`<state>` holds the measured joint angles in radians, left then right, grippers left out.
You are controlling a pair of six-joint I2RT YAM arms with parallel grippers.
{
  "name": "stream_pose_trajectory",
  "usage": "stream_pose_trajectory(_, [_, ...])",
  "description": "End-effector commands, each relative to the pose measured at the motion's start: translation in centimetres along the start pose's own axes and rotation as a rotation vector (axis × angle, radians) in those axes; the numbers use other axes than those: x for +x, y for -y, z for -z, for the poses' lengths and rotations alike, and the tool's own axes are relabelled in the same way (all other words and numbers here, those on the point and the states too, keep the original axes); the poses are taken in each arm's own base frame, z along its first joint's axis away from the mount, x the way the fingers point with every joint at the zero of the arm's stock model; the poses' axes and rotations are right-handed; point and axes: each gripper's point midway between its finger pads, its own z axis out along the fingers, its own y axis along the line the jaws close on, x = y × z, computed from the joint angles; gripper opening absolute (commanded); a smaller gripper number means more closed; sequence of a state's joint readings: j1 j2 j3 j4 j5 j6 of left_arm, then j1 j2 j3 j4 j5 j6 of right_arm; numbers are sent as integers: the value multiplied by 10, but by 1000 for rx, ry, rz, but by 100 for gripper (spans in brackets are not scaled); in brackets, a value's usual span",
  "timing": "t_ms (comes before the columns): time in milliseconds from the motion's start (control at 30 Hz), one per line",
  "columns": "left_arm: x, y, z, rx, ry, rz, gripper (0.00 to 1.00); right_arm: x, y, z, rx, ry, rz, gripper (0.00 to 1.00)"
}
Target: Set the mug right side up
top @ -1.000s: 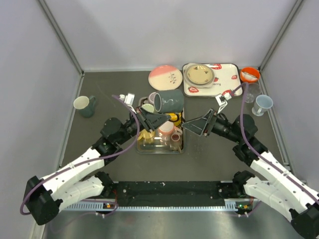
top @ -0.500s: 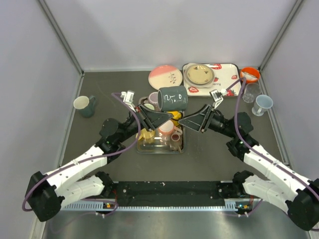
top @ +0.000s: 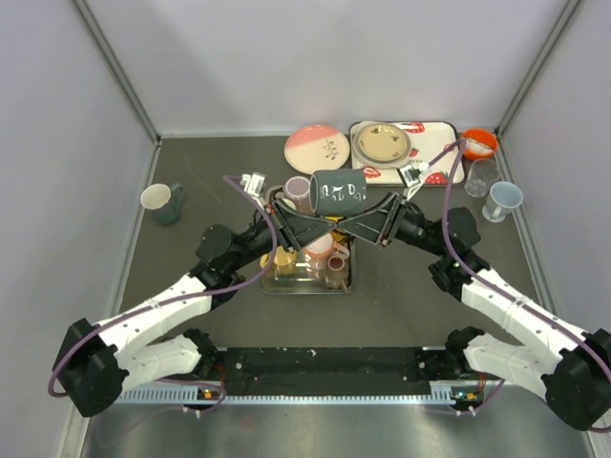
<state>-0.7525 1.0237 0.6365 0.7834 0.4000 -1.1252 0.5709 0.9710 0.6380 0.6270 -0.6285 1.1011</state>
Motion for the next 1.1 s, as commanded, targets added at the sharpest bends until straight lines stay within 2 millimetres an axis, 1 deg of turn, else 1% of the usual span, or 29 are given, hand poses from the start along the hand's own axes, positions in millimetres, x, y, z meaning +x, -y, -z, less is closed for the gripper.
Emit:
stream_pose_trajectory(0, [-7, 42, 1, 174, 9, -50, 0, -25, -27, -7, -88, 55, 69, 45])
stream_pose_trajectory(67, [-6, 43, 1, 181, 2, -49, 0, -27, -27, -9, -93, 55, 67, 41])
stream_pose_trajectory(167, [0, 43, 1, 194, -28, -43, 0, -31, -26, -9, -92, 70, 62, 30])
stream_pose_trajectory(200, [2, 41, 1, 192, -36, -39, 0, -34, -27, -9, -92, 80, 62, 20])
stream_pose_trajectory(267, [5, 38, 1, 185, -46, -35, 0, -39, -24, -9, -81, 100, 58, 8])
stream_pose_trajectory(300, [5, 37, 2, 183, -48, -34, 0, -40, -23, -8, -74, 105, 54, 0])
stream_pose_trajectory(367, [8, 32, 3, 169, -53, -32, 0, -43, -17, -8, -44, 113, 54, 0])
stream_pose_trajectory(433, [11, 26, 4, 144, -62, -41, 9, -44, -17, -7, -28, 110, 70, 0])
stream_pose_trajectory(500, [7, 24, 5, 128, -39, -62, 18, -44, -17, -5, -10, 111, 85, 0])
stream_pose_trajectory(533, [6, 21, 6, 117, -29, -64, 28, -47, -19, -4, -5, 116, 117, 0])
stream_pose_trajectory(567, [4, 23, 8, 118, -16, -75, 32, -45, -14, -4, 23, 105, 110, 0])
stream_pose_trajectory(600, [2, 22, 8, 110, -3, -79, 34, -46, -14, -3, 32, 107, 121, 0])
stream_pose_trajectory(633, [0, 21, 9, 103, 4, -85, 38, -48, -19, -2, 28, 110, 149, 0])
stream_pose_trajectory(800, [-4, 13, 13, 49, 22, -111, 41, -47, -16, 2, 71, 98, 166, 0])
stream_pose_trajectory(867, [-6, 10, 14, 36, 28, -113, 42, -49, -14, 4, 95, 106, 188, 0])
stream_pose_trajectory(900, [-5, 5, 15, 13, 24, -108, 43, -49, -10, 5, 133, 98, 178, 0])
stream_pose_trajectory(933, [-7, 2, 16, -3, 36, -109, 43, -53, -6, 7, 164, 111, 202, 0])
stream_pose_trajectory(1000, [-10, -2, 21, -35, 51, -110, 45, -55, 1, 14, 245, 108, 208, 0])
stream_pose_trajectory(1033, [-14, -10, 25, -65, 80, -110, 45, -64, 11, 20, 321, 140, 245, 0])
stream_pose_trajectory(1067, [-20, -5, 31, -65, 109, -128, 45, -69, 15, 25, 369, 152, 263, 0])
